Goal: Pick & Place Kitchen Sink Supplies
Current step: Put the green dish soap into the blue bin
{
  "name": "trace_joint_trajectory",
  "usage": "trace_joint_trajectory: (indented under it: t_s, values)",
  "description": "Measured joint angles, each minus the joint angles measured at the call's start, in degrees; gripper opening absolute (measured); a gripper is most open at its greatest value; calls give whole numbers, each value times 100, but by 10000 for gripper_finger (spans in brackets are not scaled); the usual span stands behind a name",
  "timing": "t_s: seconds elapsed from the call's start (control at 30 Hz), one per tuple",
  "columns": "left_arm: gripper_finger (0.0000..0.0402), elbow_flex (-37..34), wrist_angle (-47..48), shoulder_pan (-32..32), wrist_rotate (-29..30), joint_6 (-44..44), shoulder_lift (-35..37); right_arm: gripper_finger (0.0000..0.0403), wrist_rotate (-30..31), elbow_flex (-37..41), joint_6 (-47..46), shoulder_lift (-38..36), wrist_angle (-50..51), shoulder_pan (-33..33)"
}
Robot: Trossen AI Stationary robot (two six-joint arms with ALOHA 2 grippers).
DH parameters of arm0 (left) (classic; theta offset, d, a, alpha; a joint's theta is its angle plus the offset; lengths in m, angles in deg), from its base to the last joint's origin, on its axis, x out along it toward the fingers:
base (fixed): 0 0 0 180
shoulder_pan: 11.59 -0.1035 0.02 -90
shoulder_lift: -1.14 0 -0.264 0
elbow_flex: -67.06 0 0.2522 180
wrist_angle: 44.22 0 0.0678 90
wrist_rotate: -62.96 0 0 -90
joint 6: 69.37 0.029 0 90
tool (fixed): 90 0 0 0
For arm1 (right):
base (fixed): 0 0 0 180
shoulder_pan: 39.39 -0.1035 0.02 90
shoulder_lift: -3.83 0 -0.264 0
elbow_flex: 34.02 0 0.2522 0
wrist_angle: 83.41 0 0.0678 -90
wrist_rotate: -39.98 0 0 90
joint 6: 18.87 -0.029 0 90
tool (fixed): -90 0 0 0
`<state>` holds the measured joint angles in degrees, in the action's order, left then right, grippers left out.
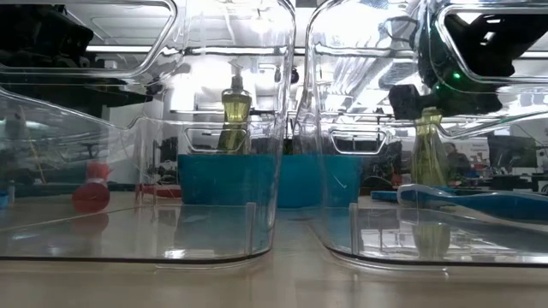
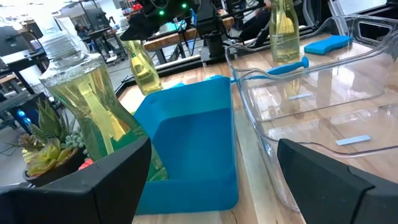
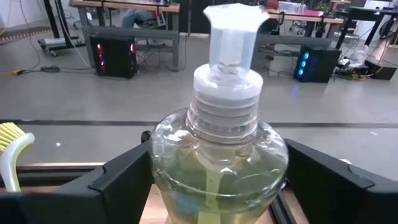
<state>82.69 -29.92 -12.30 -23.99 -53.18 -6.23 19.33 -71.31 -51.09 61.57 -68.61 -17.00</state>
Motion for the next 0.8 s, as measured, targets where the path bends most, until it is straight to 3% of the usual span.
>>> trace_joint_trajectory:
  t_s: [0.3, 0.8]
  values:
    - [344, 0, 0, -2, 0, 0, 2, 291, -268, 0, 13, 0, -127, 164]
    - [344, 0, 0, 0, 0, 0, 1, 287, -620, -65, -52, 2, -278, 160]
